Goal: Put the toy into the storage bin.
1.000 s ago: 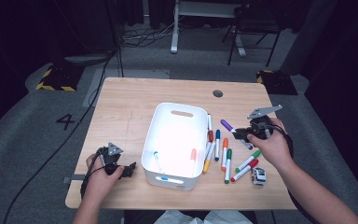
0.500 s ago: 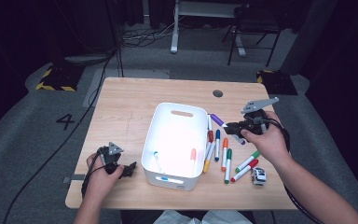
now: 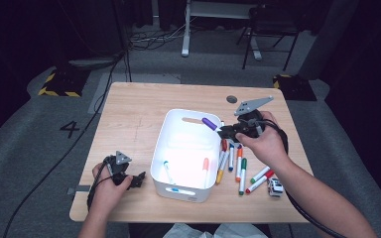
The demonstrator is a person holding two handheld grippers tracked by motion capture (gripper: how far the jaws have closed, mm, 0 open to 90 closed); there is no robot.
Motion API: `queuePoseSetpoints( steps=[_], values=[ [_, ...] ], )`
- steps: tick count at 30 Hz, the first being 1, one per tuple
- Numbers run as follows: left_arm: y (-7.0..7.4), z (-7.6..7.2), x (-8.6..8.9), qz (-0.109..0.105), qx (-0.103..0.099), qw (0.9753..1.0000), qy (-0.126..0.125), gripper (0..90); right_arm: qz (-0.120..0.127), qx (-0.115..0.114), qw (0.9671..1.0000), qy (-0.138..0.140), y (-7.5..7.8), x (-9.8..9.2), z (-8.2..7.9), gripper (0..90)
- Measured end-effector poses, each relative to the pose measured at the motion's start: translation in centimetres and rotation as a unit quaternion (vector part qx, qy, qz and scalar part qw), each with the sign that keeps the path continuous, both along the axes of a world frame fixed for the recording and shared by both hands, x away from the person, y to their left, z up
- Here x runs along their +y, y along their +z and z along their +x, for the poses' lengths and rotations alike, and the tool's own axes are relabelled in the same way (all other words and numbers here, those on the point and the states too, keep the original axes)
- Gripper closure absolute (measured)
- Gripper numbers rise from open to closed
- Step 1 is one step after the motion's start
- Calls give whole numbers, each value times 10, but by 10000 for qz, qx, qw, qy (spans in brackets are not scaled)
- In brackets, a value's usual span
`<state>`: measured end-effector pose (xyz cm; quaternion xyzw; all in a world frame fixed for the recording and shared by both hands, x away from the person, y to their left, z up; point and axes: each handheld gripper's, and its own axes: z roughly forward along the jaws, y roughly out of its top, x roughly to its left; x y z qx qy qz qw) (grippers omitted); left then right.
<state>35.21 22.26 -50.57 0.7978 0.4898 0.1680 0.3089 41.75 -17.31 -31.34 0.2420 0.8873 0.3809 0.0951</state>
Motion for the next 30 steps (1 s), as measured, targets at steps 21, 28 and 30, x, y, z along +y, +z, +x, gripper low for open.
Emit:
queuePoseSetpoints(
  steps=[21, 28, 30],
  values=[
    [0, 2, -2, 5, -27, 10000, 47, 1, -1, 53, 9996, 264, -14, 56, 15, 768],
    [0, 2, -2, 23, -31, 10000, 48, 1, -211, 88, 9992, 335, -28, 63, 20, 768],
    [0, 3, -2, 38, -26, 10000, 53, 1, -232, 128, 9992, 311, -31, 64, 20, 768]
  ],
)
